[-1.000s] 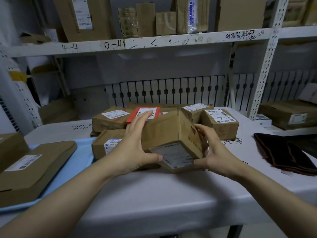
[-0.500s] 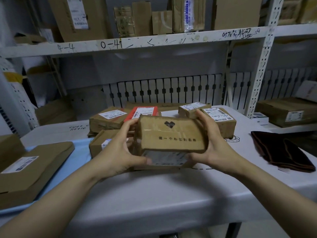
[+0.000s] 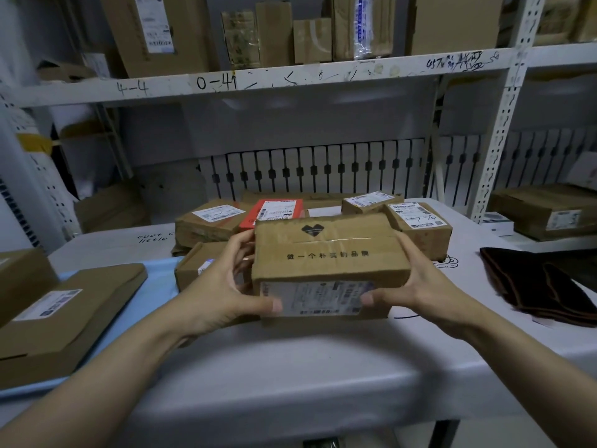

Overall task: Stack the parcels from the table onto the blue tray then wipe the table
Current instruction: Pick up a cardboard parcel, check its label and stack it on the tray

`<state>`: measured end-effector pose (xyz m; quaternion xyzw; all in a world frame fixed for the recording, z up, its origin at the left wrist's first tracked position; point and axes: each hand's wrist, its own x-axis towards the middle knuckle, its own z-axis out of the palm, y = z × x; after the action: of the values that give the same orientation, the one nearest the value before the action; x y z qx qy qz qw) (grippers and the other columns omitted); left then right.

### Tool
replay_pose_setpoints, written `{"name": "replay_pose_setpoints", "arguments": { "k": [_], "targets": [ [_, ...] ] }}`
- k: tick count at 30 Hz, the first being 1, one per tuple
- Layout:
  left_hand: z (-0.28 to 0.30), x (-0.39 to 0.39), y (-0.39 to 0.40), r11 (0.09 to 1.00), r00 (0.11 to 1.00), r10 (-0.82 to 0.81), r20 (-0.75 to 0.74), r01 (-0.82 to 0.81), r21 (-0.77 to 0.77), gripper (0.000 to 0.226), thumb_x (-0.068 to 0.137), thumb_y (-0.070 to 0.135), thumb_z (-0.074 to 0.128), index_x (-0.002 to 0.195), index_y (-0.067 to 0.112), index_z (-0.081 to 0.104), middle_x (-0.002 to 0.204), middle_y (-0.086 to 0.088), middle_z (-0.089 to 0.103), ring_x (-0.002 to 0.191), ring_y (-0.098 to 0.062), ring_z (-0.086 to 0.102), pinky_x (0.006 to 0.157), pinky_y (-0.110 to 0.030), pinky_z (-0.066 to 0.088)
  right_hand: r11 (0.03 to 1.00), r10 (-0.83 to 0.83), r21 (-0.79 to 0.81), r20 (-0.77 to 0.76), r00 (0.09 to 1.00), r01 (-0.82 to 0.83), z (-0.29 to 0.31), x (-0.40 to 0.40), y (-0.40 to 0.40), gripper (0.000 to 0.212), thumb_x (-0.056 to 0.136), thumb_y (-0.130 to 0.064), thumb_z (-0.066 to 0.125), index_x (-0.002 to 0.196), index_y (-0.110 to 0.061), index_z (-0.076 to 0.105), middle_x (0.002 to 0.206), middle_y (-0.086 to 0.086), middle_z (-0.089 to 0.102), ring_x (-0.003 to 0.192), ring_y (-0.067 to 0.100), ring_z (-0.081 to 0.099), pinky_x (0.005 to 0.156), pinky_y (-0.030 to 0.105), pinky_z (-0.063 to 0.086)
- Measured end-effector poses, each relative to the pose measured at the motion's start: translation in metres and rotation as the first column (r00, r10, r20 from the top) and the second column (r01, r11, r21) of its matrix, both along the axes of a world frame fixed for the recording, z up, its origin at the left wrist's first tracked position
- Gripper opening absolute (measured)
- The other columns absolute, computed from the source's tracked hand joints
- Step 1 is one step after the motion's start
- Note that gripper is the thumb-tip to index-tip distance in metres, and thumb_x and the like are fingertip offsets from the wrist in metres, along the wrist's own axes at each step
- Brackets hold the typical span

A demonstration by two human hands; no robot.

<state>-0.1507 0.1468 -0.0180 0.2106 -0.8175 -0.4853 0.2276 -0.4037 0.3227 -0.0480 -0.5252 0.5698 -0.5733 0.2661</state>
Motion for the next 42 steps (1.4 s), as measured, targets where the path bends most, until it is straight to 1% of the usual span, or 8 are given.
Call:
{"name": "replay_pose_setpoints", "arguments": {
  "k": [6, 10, 16, 20, 23, 28, 34, 42],
  "targets": [
    [0.004, -0.002, 0.005, 0.999, 1.000, -0.012, 0.000, 0.012, -0.053, 0.130, 0.043, 0.038, 0.096, 0.149, 0.046, 0.020, 0.149, 0.018, 0.038, 0.131, 0.007, 0.043, 0.110, -0.023, 0.040, 0.999, -0.022, 0.047, -0.059, 0.998, 0.024, -0.005, -0.002, 0.007, 0.095, 0.047, -0.028, 0.093, 0.129, -0.046, 0.048, 0.125, -0.010, 0.063, 0.126, 0.017, 0.055, 0.100, 0.050, 0.051],
    [0.013, -0.004, 0.013, 0.991, 0.999, -0.016, 0.050, 0.023, -0.135, 0.130, 0.039, 0.052, 0.092, 0.146, 0.053, 0.019, 0.147, 0.021, 0.034, 0.125, 0.019, 0.039, 0.092, -0.001, 0.040, 0.998, -0.012, 0.063, -0.097, 0.995, 0.018, -0.005, 0.001, 0.009, 0.097, 0.047, -0.030, 0.093, 0.131, -0.044, 0.047, 0.126, -0.016, 0.060, 0.127, 0.010, 0.052, 0.104, 0.048, 0.049],
    [0.018, -0.016, 0.030, 0.879, 0.965, 0.090, 0.246, 0.039, -0.475, 0.119, 0.041, 0.072, 0.080, 0.142, 0.057, 0.018, 0.139, 0.029, 0.025, 0.136, -0.006, 0.024, 0.113, -0.034, 0.028, 0.998, 0.011, 0.058, -0.103, 0.995, -0.005, 0.002, 0.004, 0.008, 0.097, 0.050, -0.023, 0.093, 0.132, -0.046, 0.046, 0.128, -0.016, 0.059, 0.127, 0.006, 0.050, 0.093, 0.031, 0.055],
    [0.024, -0.022, 0.040, 0.789, 0.941, 0.172, 0.290, 0.044, -0.612, 0.125, 0.038, 0.084, 0.063, 0.148, 0.049, 0.013, 0.146, 0.024, 0.017, 0.139, -0.007, 0.009, 0.112, -0.033, 0.016, 0.999, 0.020, 0.053, -0.184, 0.983, -0.010, 0.007, 0.008, 0.008, 0.100, 0.056, -0.012, 0.093, 0.136, -0.042, 0.042, 0.130, -0.012, 0.056, 0.121, -0.004, 0.048, 0.084, 0.011, 0.049],
    [0.026, -0.030, 0.049, 0.779, 0.938, 0.158, 0.310, 0.074, -0.622, 0.125, 0.049, 0.074, 0.077, 0.151, 0.040, 0.012, 0.140, 0.020, 0.023, 0.133, -0.005, 0.016, 0.107, -0.027, 0.019, 0.999, 0.018, 0.034, -0.269, 0.963, -0.009, 0.010, 0.014, 0.005, 0.100, 0.057, -0.017, 0.093, 0.139, -0.041, 0.041, 0.134, -0.011, 0.052, 0.122, -0.004, 0.047, 0.087, 0.008, 0.045],
    [0.024, -0.029, 0.042, 0.882, 0.964, 0.107, 0.244, 0.021, -0.470, 0.104, 0.049, 0.068, 0.078, 0.136, 0.050, 0.024, 0.120, 0.036, 0.031, 0.120, -0.002, 0.036, 0.102, -0.032, 0.039, 1.000, 0.005, 0.013, -0.228, 0.974, -0.003, 0.013, 0.017, 0.003, 0.112, 0.054, -0.037, 0.092, 0.146, -0.048, 0.028, 0.142, -0.016, 0.042, 0.127, -0.004, 0.044, 0.088, 0.011, 0.048],
    [0.020, -0.017, 0.037, 0.998, 0.998, 0.017, 0.062, -0.013, -0.061, 0.086, 0.053, 0.042, 0.091, 0.123, 0.045, 0.041, 0.118, 0.016, 0.059, 0.099, 0.007, 0.063, 0.077, -0.015, 0.054, 1.000, -0.003, -0.016, 0.047, 0.999, 0.004, 0.012, 0.020, 0.003, 0.122, 0.044, -0.038, 0.093, 0.147, -0.046, 0.029, 0.140, -0.018, 0.048, 0.127, 0.004, 0.053, 0.100, 0.036, 0.053],
    [0.007, -0.017, 0.027, 0.991, 0.996, -0.024, -0.090, 0.036, 0.126, 0.099, 0.044, 0.031, 0.090, 0.132, 0.032, 0.043, 0.117, 0.013, 0.068, 0.113, -0.005, 0.064, 0.084, -0.018, 0.054, 0.982, 0.169, 0.074, 0.089, 0.982, -0.175, 0.002, 0.032, -0.002, 0.083, 0.064, -0.010, 0.087, 0.137, -0.015, 0.048, 0.127, 0.009, 0.068, 0.122, 0.024, 0.062, 0.097, 0.043, 0.055]
  ]
}}
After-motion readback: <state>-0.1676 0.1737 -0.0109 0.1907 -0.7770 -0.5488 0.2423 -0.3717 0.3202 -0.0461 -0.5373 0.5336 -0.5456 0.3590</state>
